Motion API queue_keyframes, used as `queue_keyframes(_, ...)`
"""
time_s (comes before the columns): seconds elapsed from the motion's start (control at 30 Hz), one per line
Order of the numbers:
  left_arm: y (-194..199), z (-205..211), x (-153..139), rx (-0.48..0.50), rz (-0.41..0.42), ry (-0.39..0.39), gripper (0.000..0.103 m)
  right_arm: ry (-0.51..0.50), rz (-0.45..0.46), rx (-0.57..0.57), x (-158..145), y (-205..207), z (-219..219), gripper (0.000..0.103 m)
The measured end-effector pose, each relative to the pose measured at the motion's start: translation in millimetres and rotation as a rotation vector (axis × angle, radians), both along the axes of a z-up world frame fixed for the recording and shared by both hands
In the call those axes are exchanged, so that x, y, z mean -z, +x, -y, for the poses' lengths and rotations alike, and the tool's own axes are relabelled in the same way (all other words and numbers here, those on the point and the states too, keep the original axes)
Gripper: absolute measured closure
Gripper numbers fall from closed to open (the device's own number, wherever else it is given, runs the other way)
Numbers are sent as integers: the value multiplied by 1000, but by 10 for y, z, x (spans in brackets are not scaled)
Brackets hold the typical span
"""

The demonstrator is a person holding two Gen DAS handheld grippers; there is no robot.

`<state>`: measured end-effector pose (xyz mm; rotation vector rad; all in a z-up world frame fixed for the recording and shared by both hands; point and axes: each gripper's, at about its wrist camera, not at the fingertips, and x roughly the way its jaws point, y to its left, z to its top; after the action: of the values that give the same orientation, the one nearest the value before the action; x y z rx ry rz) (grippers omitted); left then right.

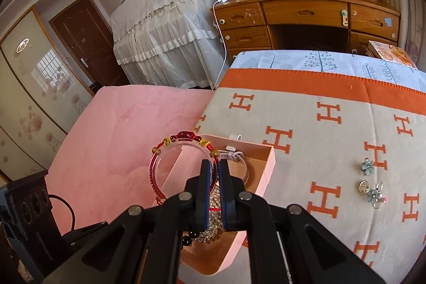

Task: Organize jewelry
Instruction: 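Lower the black bracelet into the box with the left tool while the right tool drops the bangle, then grasp the pearl safety pin with left tool while right tool grasps gold earring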

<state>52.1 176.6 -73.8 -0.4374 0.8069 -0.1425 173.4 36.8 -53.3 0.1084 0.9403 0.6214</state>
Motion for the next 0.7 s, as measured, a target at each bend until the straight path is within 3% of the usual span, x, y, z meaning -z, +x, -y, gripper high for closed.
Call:
queue_keyframes(0.13, 105, 10, 137, -30, -53, 31, 90, -28, -68, -22, 184, 87, -57, 96)
queue_keyframes(0.23, 155, 5, 235, -62, -79, 60, 64, -41, -94, -22, 257, 92, -7, 96)
queue_keyframes(0.3, 156, 22, 257, -81, -76, 85, 40, -32, -96, -27, 266, 49, 71, 96)
queue_keyframes(0.57, 96, 118, 136, -105, -40, 152, 30, -58, -93, -45, 291, -168, 581, 95)
queue_keyframes(0.7, 22, 204, -12, -109, -6, 173, 28, -82, -86, -3, 303, -227, 911, 95)
